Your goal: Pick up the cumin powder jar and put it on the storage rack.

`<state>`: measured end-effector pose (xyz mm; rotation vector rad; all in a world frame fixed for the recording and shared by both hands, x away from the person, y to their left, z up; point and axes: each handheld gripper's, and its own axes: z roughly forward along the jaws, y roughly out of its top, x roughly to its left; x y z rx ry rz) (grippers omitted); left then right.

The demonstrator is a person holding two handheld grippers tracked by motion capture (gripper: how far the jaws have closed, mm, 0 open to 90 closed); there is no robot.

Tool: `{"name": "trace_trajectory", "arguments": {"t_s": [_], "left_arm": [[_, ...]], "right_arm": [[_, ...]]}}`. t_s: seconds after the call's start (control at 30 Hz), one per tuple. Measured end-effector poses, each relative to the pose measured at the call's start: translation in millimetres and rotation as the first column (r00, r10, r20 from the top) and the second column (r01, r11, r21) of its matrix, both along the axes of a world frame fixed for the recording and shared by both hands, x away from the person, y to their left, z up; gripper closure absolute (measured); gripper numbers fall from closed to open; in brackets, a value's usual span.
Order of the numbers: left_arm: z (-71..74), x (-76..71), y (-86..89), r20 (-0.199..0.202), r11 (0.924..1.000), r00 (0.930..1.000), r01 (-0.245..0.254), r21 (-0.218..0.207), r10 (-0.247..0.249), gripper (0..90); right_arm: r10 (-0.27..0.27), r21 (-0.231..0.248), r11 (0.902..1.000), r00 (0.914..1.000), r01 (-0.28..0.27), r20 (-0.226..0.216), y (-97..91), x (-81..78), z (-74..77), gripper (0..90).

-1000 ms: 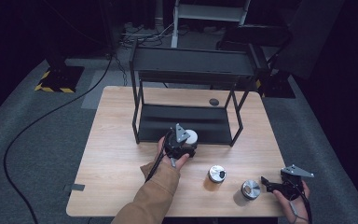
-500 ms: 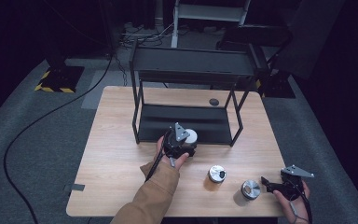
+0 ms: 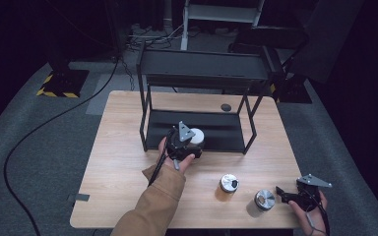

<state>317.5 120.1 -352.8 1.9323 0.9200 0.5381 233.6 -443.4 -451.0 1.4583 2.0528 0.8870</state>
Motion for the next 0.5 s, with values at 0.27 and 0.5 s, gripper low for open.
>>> {"name": "trace_trajectory", "arguments": {"t_s": [0.27, 0.5], "left_arm": [[9.0, 2.7, 7.5, 0.018, 0.9998, 0.9996, -0.02, 0.002, 0.02, 32.9], [17.2, 8.4, 11.7, 0.024, 0.9996, 0.9994, -0.027, 0.013, 0.026, 32.9]], "right_arm": [[0.0, 0.0, 1.0, 1.0, 0.0, 0.0, 0.0, -0.1, 0.0, 3.9], [0.0, 0.0, 1.0, 1.0, 0.0, 0.0, 0.0, -0.2, 0.0, 3.9]]}}
